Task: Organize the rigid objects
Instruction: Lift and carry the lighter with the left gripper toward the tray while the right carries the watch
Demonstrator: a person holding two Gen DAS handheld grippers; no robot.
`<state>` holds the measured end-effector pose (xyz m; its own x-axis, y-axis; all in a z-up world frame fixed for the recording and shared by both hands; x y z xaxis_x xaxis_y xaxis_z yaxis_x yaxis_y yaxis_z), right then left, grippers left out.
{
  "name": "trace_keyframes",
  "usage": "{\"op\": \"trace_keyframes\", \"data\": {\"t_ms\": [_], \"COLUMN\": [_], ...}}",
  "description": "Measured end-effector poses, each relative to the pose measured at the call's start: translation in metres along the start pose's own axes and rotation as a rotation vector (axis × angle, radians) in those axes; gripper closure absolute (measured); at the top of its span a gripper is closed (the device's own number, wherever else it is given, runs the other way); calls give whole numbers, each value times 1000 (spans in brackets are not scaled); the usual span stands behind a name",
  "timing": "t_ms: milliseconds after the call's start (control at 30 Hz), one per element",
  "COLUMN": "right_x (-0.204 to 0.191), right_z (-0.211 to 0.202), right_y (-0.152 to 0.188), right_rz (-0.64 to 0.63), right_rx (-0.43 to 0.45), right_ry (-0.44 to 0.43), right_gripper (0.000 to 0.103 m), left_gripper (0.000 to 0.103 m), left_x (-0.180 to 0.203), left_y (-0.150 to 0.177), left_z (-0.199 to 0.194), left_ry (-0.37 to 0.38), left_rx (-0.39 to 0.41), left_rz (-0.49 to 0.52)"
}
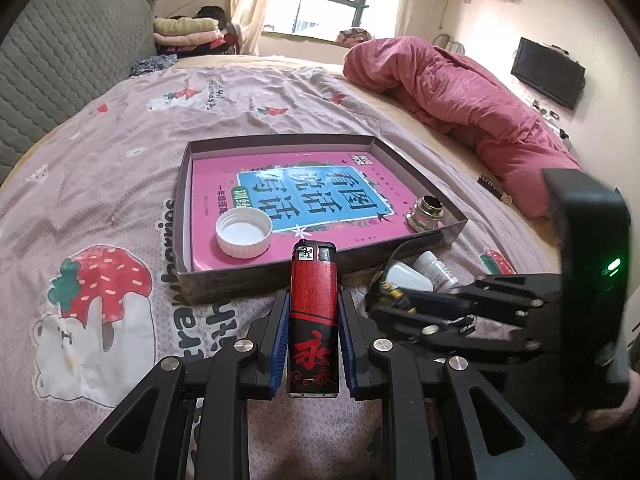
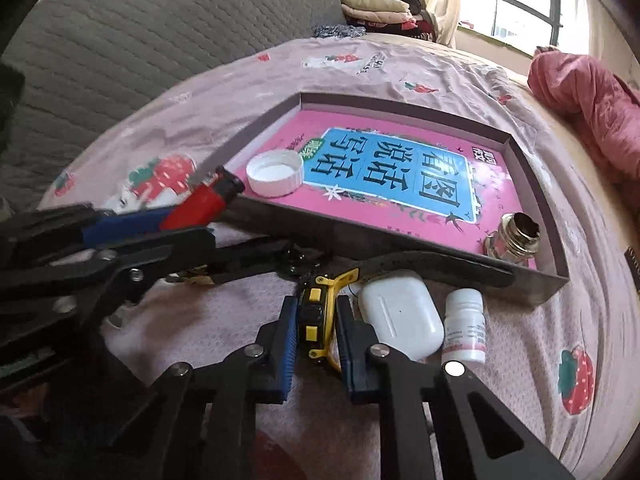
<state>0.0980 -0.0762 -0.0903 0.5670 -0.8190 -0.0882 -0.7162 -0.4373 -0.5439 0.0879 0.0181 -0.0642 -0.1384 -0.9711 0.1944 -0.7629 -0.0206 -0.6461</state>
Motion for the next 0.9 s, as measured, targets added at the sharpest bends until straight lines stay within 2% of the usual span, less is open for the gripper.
{"op": "trace_keyframes", "data": {"t_ms": [200, 500, 900], "right_x": [15, 31, 41], "right_z": [-42, -87, -110], "right_y": [-18, -38, -61], "right_rz": [84, 122, 97], "right_rx": [109, 236, 318], "right_ry": [-48, -44, -7], "right_gripper": [86, 86, 86], "left_gripper": [80, 80, 80], "left_x": [3, 13, 27], "left_y": [0, -7, -49], "left_z": [-3, -11, -17], "left_ry": [-13, -37, -43], "left_rx": [11, 25, 79], "left_rz": [18, 19, 2]}}
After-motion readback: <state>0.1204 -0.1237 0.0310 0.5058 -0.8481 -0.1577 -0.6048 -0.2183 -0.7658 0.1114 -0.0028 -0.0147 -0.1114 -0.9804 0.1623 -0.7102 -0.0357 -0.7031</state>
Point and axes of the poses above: each gripper's, at about its wrist camera, not at the fingertips, and z roughly the way its jaws point, x to its right, y to its underside, the point moved 8 cm from there along z, roughly the way its jaws point, and after that the axes turned 4 degrees about -x, right-handed, at the moved point
